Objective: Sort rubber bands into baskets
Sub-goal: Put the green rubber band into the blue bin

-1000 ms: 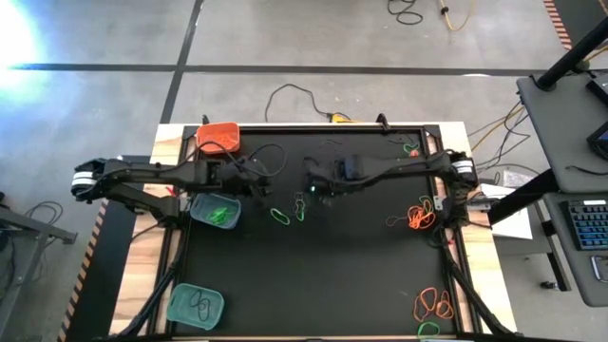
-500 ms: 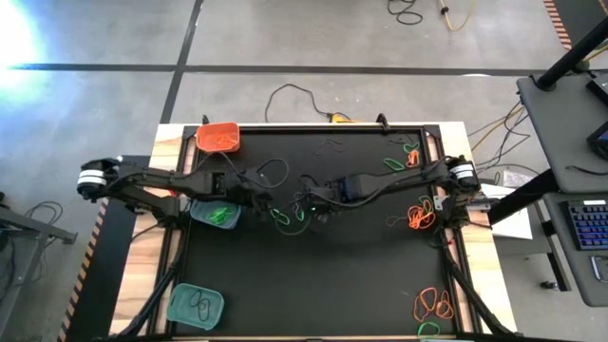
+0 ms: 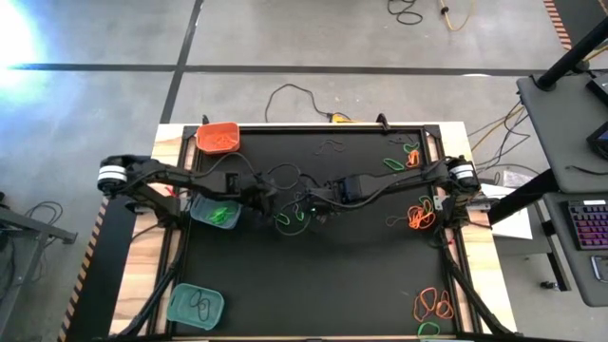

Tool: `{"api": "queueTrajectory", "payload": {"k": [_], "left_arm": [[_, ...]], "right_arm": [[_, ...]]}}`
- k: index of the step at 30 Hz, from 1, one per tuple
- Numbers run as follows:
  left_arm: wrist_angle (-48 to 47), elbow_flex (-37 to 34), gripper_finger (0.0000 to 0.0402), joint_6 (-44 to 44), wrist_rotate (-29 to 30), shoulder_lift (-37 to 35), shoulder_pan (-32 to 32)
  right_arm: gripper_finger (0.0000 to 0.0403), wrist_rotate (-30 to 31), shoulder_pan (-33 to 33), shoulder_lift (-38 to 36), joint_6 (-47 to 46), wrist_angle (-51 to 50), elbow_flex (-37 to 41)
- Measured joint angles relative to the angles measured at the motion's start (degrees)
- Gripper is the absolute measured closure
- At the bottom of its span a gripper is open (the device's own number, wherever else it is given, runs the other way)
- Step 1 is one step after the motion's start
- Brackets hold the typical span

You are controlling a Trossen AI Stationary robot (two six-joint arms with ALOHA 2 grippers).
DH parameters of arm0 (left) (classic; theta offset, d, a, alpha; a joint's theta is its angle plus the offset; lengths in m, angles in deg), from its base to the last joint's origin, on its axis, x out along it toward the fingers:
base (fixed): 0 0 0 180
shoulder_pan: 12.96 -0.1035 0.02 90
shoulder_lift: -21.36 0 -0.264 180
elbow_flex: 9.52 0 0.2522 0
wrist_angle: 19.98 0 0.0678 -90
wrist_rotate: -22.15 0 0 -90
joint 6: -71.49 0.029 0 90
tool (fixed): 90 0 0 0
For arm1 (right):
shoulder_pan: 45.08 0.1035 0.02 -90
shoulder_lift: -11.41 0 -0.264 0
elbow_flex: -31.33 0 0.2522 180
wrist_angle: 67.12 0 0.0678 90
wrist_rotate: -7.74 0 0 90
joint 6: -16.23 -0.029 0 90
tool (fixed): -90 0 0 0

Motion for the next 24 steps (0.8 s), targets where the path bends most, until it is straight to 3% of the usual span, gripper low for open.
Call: {"api": "queueTrajectory", "payload": {"k": [7, 15, 24], "left_arm": [[0.04, -0.69, 0.0285, 2.58, 3.87, 0.95, -0.57], [2.06, -0.64, 0.0285, -0.67, 3.88, 5.78, -0.54], [-3.09, 2.73, 0.0285, 2.00, 2.90, 7.74, -0.54]], "right_arm": [[0.0204, 1.39, 0.02, 0.00, 0.47, 0.12, 0.00], [0.0204, 1.44, 0.00, 0.02, 0.52, 0.28, 0.00], [0.0204, 2.26, -0.03, 0.02, 0.52, 0.29, 0.00]]}}
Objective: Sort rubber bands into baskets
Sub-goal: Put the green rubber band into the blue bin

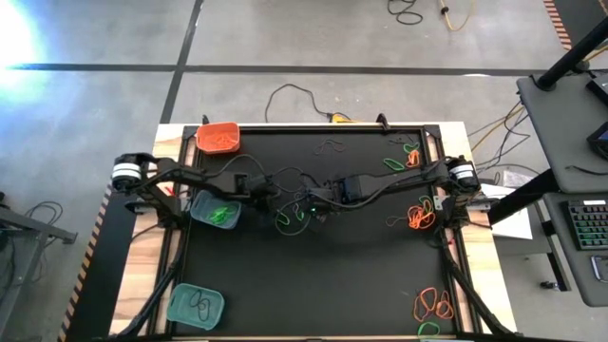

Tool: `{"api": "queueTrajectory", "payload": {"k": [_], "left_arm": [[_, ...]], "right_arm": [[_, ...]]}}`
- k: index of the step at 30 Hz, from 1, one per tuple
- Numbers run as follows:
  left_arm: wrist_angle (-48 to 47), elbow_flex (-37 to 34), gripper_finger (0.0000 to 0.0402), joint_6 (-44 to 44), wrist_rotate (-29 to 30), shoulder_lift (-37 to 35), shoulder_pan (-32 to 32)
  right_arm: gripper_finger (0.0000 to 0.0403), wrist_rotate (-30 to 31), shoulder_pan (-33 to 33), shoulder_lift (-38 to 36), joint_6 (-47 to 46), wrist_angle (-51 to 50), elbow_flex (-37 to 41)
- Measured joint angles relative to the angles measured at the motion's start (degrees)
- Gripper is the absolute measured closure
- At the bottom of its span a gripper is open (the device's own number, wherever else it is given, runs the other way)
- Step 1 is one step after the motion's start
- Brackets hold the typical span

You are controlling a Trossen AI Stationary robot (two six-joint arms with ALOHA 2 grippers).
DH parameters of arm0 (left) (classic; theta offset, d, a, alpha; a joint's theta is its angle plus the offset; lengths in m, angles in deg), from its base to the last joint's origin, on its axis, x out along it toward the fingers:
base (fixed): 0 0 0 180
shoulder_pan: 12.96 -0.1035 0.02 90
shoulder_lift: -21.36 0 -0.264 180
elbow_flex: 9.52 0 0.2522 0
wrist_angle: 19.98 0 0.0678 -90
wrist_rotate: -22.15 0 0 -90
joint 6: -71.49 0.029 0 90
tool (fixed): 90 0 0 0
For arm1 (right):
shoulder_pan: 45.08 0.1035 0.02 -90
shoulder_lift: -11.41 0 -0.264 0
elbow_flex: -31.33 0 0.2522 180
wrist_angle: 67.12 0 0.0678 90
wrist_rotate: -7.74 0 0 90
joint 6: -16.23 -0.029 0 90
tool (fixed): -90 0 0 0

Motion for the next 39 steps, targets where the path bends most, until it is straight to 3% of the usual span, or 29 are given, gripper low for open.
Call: {"api": "queueTrajectory", "payload": {"k": [7, 14, 21, 26, 31, 39], "left_arm": [[-3.07, 1.67, 0.0298, -0.93, 4.38, 0.17, 1.01], [-2.64, 1.23, 0.0316, -2.50, 2.93, 0.60, 0.63], [-2.60, 0.90, 0.0387, -4.16, 2.63, 0.47, 0.61], [-4.97, 1.29, 0.0399, -6.23, 2.25, -0.36, 0.63], [-17.53, 4.31, 0.0401, -7.67, 4.27, -4.23, 0.72], [-43.12, 11.89, 0.0401, -13.92, 10.80, -16.34, 0.74]], "right_arm": [[0.0204, 0.77, 0.00, 0.02, 0.00, 0.00, 0.00], [0.0204, 1.19, -0.02, 0.02, -0.02, 0.01, 0.00], [0.0204, 1.21, -0.02, 0.02, -0.02, 0.00, 0.00], [0.0204, 1.21, 0.02, 0.02, -0.02, -0.03, 0.00], [0.0204, 1.16, 0.15, 0.02, 0.11, -0.59, 0.00], [0.0204, 1.22, 0.13, 0.02, 3.66, -0.32, 0.00]]}}
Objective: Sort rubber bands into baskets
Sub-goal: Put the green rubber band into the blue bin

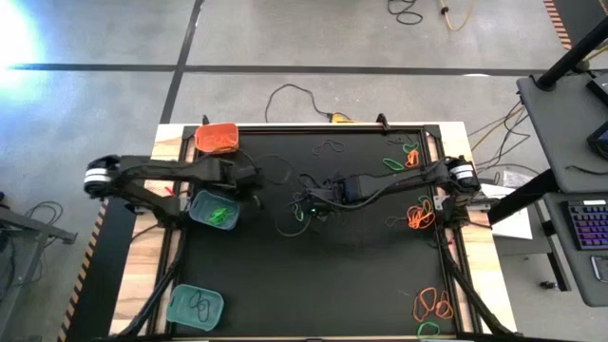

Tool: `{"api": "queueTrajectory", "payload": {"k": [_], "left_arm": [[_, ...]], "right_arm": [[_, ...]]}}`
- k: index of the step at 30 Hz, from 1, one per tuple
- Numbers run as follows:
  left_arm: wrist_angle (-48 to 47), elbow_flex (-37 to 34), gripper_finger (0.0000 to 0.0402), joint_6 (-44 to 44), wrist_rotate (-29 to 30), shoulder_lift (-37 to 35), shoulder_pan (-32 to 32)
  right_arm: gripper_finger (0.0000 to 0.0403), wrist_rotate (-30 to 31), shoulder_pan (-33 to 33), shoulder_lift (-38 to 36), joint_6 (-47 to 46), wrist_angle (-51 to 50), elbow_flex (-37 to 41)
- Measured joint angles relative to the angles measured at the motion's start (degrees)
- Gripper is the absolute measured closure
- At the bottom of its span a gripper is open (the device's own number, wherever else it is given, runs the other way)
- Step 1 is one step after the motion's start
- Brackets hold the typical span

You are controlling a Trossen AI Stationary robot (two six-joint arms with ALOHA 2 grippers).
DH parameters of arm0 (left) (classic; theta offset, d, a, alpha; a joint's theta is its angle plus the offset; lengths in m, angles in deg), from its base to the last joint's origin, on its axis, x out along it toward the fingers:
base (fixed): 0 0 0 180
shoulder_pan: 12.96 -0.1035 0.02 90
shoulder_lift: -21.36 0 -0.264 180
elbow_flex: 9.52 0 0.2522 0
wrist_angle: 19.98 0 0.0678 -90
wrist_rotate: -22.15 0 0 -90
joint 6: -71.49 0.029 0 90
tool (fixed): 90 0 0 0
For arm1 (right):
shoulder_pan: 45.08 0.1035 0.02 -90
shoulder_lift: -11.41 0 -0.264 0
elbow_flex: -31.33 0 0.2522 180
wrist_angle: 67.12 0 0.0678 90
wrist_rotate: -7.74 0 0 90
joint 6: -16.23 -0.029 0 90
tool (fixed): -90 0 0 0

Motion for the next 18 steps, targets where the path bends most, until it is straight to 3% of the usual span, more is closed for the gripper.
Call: {"api": "queueTrajectory", "payload": {"k": [7, 12, 18], "left_arm": [[-18.48, -0.68, 0.0401, -11.13, 0.33, -9.78, -1.24], [-18.61, -5.58, 0.0401, -18.68, 0.17, -12.43, -1.68], [-12.53, -14.44, 0.0401, -22.12, -2.90, -10.06, -1.75]], "right_arm": [[0.0204, 1.00, -0.35, 0.00, 2.25, 1.49, 0.00], [0.0204, 1.01, -0.98, 0.00, 5.76, 4.48, 0.00], [0.0204, 0.96, -1.05, 0.00, 5.22, 5.07, 0.00]]}}
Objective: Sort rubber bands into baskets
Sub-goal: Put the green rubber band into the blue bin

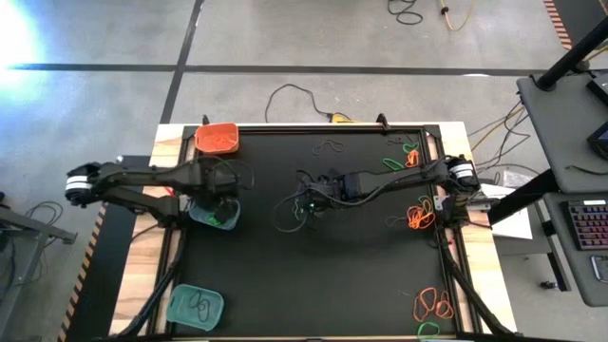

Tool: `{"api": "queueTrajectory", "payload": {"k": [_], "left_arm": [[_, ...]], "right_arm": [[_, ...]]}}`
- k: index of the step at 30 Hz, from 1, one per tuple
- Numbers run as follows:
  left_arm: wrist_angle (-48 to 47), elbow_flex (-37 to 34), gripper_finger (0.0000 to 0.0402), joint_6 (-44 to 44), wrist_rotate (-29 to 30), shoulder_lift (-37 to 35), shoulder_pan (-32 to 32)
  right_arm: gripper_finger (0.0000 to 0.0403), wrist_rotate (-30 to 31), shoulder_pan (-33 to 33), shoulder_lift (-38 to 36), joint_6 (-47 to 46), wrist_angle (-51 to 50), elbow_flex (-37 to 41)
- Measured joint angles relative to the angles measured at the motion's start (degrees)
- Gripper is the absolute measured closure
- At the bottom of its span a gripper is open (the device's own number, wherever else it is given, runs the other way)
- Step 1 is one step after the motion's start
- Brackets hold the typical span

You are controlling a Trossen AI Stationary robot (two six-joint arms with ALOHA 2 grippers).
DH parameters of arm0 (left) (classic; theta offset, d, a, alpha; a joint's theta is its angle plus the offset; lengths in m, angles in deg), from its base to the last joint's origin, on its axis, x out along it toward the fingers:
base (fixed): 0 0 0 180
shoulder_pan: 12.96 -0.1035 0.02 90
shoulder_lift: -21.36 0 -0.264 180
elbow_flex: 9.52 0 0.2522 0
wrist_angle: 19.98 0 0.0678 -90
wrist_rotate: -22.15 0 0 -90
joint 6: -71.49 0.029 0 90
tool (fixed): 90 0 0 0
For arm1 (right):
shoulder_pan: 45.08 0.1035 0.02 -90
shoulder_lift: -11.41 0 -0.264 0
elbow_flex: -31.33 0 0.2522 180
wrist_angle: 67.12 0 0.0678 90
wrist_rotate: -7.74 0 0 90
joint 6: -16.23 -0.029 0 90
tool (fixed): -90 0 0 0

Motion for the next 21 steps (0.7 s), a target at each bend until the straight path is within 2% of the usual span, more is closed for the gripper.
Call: {"api": "queueTrajectory", "payload": {"k": [6, 11, 15, 21], "left_arm": [[2.22, -4.63, 0.0401, -0.29, -0.24, 2.86, 0.00], [2.65, -4.81, 0.0396, -0.29, 0.00, 3.84, 0.00], [2.74, -4.15, 0.0368, -0.31, 0.27, 4.41, 0.02], [2.16, -2.40, 0.0298, -2.10, 0.35, 5.57, 0.02]], "right_arm": [[0.0204, -0.17, 0.17, 0.00, -2.04, -0.02, 0.00], [0.0204, -0.19, 0.17, 0.00, -2.92, -0.03, 0.00], [0.0204, -0.19, 0.17, 0.00, -2.88, -0.02, 0.00], [0.0204, -0.19, 0.04, -0.02, -0.35, -0.28, 0.00]]}}
